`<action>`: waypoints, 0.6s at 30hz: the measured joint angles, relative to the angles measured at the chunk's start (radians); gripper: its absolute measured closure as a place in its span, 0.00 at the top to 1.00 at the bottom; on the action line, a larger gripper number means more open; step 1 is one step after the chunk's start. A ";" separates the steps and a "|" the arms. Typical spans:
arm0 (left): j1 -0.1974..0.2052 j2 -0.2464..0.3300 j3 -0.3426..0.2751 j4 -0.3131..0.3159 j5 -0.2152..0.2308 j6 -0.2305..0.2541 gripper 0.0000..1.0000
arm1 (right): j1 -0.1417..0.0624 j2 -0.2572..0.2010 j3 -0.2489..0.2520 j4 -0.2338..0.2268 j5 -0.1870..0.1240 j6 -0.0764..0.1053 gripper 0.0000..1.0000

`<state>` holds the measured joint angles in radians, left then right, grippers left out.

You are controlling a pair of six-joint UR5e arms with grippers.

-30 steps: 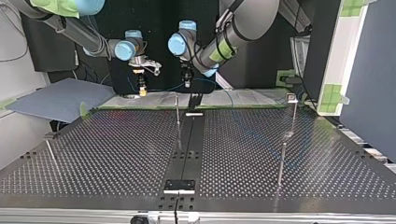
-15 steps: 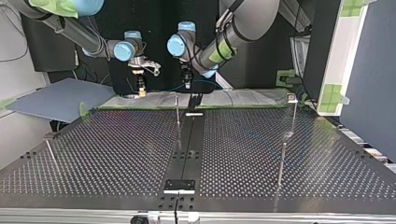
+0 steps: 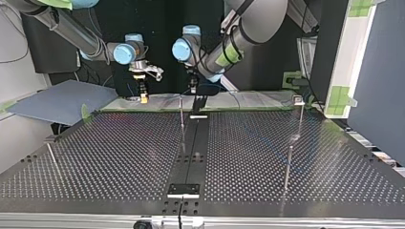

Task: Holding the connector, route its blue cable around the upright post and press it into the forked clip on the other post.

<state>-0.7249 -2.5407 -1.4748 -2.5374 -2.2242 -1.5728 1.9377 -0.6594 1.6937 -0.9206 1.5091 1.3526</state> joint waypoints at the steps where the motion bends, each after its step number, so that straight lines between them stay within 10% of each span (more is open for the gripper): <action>1: 0.002 0.000 0.003 0.000 0.004 0.002 0.00 | 0.000 0.000 0.000 0.000 -0.001 0.002 0.07; 18: 0.040 -0.002 0.027 -0.012 0.052 0.013 0.00 | 0.002 0.001 0.000 -0.006 -0.019 0.010 0.07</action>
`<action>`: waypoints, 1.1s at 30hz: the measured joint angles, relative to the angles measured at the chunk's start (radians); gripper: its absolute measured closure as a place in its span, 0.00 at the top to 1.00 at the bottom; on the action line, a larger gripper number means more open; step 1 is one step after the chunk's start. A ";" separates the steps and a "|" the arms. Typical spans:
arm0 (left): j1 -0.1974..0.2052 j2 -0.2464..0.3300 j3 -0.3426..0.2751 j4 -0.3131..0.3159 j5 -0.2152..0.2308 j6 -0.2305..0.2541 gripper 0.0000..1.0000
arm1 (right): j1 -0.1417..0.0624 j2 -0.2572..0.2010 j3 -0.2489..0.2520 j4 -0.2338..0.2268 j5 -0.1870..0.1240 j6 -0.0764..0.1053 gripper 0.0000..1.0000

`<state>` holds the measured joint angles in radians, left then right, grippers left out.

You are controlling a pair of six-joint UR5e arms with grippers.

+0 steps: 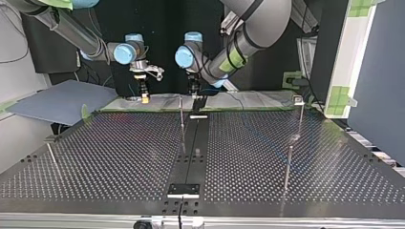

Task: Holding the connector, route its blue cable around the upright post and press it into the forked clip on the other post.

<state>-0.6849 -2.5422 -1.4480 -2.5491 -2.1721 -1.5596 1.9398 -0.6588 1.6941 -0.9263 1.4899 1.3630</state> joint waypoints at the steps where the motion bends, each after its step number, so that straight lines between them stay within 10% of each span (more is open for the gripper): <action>1: 0.000 0.000 0.000 -0.002 0.003 0.000 0.00 | 0.000 0.000 0.000 0.000 0.000 0.000 0.07; 33: 0.019 -0.007 0.009 -0.025 0.072 -0.001 0.00 | -0.001 0.004 0.000 0.002 0.003 0.009 0.07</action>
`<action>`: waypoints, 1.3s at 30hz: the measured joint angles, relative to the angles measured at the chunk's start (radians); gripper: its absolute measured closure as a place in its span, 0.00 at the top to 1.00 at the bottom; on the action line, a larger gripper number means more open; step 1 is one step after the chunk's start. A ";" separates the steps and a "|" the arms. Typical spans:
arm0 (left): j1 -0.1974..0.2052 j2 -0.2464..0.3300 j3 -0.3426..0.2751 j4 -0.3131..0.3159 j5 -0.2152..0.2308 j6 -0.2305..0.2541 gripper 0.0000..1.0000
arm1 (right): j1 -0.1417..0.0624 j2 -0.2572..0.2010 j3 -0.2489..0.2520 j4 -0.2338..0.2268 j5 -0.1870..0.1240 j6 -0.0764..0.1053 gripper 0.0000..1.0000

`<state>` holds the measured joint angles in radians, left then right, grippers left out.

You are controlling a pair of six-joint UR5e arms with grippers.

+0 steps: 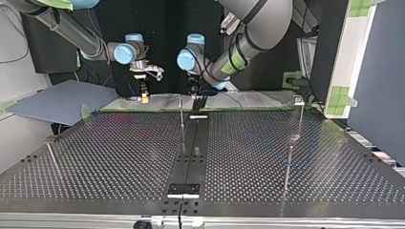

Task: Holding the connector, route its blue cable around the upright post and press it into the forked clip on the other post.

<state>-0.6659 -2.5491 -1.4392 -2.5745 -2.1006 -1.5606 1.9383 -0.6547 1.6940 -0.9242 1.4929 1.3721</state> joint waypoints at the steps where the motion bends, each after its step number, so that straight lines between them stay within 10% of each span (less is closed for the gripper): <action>1: 0.001 0.000 0.002 -0.004 0.004 0.000 0.00 | -0.001 0.000 0.000 0.000 0.000 0.000 0.07; 39: 0.044 -0.037 0.064 -0.066 0.083 -0.006 0.00 | -0.012 0.008 -0.007 -0.042 -0.005 0.018 0.07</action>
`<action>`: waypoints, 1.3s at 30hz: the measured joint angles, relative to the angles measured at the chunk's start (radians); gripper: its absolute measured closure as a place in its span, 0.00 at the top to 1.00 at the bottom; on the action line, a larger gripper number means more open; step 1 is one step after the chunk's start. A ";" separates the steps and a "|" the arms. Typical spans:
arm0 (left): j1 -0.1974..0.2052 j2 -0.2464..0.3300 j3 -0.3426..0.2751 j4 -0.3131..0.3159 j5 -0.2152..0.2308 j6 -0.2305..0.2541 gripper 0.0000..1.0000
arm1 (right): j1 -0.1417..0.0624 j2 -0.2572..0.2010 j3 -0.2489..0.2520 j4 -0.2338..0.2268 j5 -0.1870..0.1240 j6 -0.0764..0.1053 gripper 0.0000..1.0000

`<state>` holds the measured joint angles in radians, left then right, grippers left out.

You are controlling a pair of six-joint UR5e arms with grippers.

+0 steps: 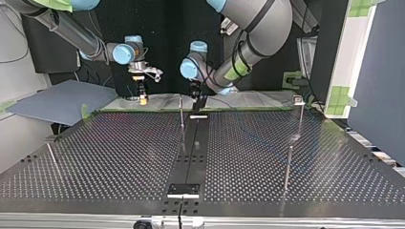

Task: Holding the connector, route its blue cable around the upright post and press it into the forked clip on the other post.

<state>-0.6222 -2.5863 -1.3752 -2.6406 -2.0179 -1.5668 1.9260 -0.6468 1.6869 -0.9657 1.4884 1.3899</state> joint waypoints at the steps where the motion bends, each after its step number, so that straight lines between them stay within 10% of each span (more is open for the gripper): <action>1: 0.001 0.000 0.002 0.000 0.001 -0.001 0.00 | -0.001 0.000 0.000 0.000 0.000 0.000 0.07; 39: 0.026 0.000 0.091 -0.057 0.038 0.024 0.00 | -0.033 0.005 -0.050 0.016 -0.008 0.010 0.07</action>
<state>-0.5957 -2.5867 -1.2843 -2.6974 -1.9799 -1.5425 1.8934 -0.6423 1.6365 -0.9493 1.4805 1.3996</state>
